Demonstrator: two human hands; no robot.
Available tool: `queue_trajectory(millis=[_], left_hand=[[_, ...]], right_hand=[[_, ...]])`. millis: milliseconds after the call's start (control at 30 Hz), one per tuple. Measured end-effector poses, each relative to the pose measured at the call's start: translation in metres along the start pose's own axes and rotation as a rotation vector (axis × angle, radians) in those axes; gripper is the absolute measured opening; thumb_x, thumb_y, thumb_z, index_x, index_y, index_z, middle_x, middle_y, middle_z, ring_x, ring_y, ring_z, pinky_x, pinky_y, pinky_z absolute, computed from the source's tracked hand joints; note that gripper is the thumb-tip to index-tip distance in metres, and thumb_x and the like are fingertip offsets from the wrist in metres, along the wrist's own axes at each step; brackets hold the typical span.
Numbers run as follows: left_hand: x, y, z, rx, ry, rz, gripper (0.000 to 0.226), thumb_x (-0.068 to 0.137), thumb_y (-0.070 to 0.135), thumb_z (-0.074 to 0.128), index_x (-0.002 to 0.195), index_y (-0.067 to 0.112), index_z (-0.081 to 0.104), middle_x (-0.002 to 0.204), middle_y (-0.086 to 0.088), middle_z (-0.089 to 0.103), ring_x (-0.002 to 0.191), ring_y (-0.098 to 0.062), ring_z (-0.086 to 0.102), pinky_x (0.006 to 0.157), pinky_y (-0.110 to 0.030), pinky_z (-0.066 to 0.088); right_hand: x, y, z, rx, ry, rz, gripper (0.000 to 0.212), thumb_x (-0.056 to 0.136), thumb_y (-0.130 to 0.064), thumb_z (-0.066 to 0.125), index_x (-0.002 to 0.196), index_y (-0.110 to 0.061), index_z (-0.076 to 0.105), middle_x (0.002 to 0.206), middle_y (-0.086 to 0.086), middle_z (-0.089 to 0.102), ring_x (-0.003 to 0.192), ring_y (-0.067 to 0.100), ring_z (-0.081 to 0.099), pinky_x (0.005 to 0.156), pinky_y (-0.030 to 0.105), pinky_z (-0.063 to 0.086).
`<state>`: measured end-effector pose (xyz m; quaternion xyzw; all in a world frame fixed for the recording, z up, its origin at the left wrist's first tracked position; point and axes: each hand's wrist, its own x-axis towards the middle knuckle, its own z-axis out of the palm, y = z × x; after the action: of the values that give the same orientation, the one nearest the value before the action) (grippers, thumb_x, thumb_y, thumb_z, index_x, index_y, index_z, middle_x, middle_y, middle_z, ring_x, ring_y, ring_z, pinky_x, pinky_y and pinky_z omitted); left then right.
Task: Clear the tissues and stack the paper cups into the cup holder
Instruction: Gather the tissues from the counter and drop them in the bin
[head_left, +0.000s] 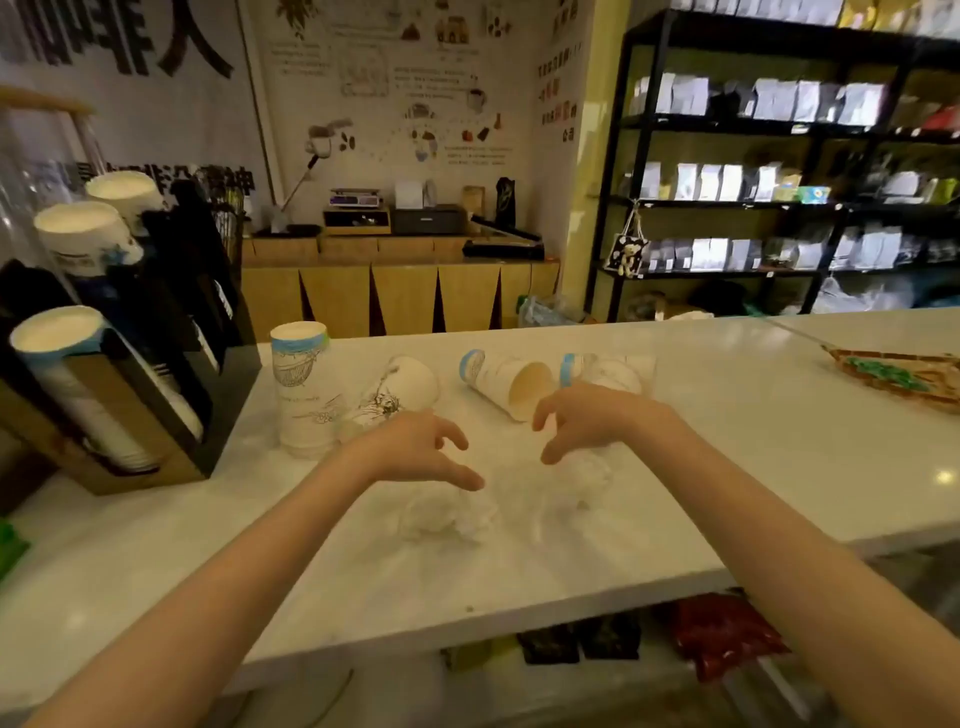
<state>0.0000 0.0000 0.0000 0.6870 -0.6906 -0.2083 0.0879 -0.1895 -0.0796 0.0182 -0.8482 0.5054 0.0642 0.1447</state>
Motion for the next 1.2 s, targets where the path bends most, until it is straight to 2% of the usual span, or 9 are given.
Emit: queue_trajectory(millis=[167,300,500,633,700,833,967,1067,1200], left_hand=[[0.004,0.000,0.029,0.030,0.046,-0.033,0.054,0.068,0.046,0.072,0.115,0.022,0.060,0.120,-0.005,0.058,0.107,-0.018,0.055,0.086,-0.028,0.041],[0.006,-0.003,0.047,0.014,0.094,-0.054,0.043,0.065,0.034,0.076,0.105,0.023,0.066,0.114,-0.008,0.062,0.105,-0.023,0.058,0.090,-0.035,0.048],[-0.014,-0.004,0.073,-0.056,0.351,-0.109,0.025,0.076,0.015,0.059,0.097,0.021,0.070,0.107,-0.010,0.069,0.101,-0.029,0.061,0.084,-0.038,0.052],[-0.044,-0.003,0.075,-0.222,0.491,-0.093,0.022,0.076,0.011,0.061,0.094,0.017,0.072,0.096,-0.012,0.072,0.091,-0.023,0.063,0.077,-0.029,0.048],[-0.064,0.000,0.070,-0.343,0.441,-0.091,0.021,0.072,0.010,0.067,0.093,0.014,0.073,0.091,-0.012,0.072,0.081,-0.018,0.062,0.070,-0.027,0.047],[-0.114,0.007,0.080,-0.531,0.229,-0.073,0.020,0.067,0.008,0.074,0.086,0.013,0.073,0.087,-0.010,0.073,0.074,-0.017,0.064,0.065,-0.029,0.053],[-0.147,0.000,0.122,-0.537,0.145,-0.139,0.014,0.070,0.010,0.074,0.081,0.017,0.072,0.071,0.002,0.067,0.062,-0.005,0.059,0.048,-0.010,0.046],[-0.157,-0.021,0.162,-0.513,0.125,-0.242,0.015,0.070,0.012,0.073,0.084,0.016,0.072,0.064,0.007,0.062,0.057,-0.003,0.055,0.047,-0.011,0.044],[-0.155,-0.058,0.211,-0.546,0.105,-0.394,0.026,0.073,0.009,0.071,0.099,0.007,0.069,0.077,-0.002,0.063,0.065,-0.011,0.057,0.044,-0.011,0.045]], right_hand=[[-0.007,0.010,0.028,-0.109,-0.035,0.037,0.052,0.081,-0.028,0.064,0.130,-0.019,0.048,0.131,0.005,0.052,0.118,0.022,0.048,0.090,0.030,0.040],[-0.014,0.021,0.047,-0.053,-0.025,0.046,0.049,0.081,-0.027,0.063,0.128,-0.021,0.050,0.130,0.007,0.053,0.117,0.024,0.051,0.093,0.032,0.043],[-0.027,0.026,0.064,0.114,0.152,-0.052,0.030,0.086,-0.004,0.052,0.114,-0.009,0.062,0.122,0.011,0.060,0.110,0.024,0.055,0.075,0.017,0.038],[-0.056,0.016,0.063,0.314,0.291,-0.187,0.025,0.082,-0.005,0.061,0.106,-0.010,0.067,0.101,0.002,0.060,0.090,0.015,0.052,0.064,0.000,0.038],[-0.074,0.007,0.061,0.397,0.292,-0.257,0.024,0.080,-0.007,0.064,0.103,-0.013,0.068,0.101,-0.001,0.062,0.086,0.016,0.055,0.066,0.003,0.042],[-0.103,-0.012,0.071,0.363,0.189,-0.357,0.024,0.077,-0.010,0.065,0.098,-0.019,0.070,0.109,0.005,0.066,0.089,0.023,0.062,0.076,0.027,0.050],[-0.129,-0.034,0.102,0.315,-0.005,-0.447,0.023,0.077,-0.013,0.068,0.099,-0.020,0.069,0.092,-0.005,0.066,0.081,0.010,0.059,0.072,0.019,0.047],[-0.131,-0.045,0.140,0.249,-0.105,-0.446,0.026,0.080,-0.014,0.066,0.106,-0.017,0.067,0.076,-0.013,0.055,0.070,0.003,0.052,0.063,0.012,0.041],[-0.109,-0.042,0.205,0.281,-0.144,-0.397,0.031,0.079,-0.013,0.067,0.110,-0.016,0.066,0.102,0.001,0.064,0.089,0.016,0.060,0.071,0.021,0.045]])
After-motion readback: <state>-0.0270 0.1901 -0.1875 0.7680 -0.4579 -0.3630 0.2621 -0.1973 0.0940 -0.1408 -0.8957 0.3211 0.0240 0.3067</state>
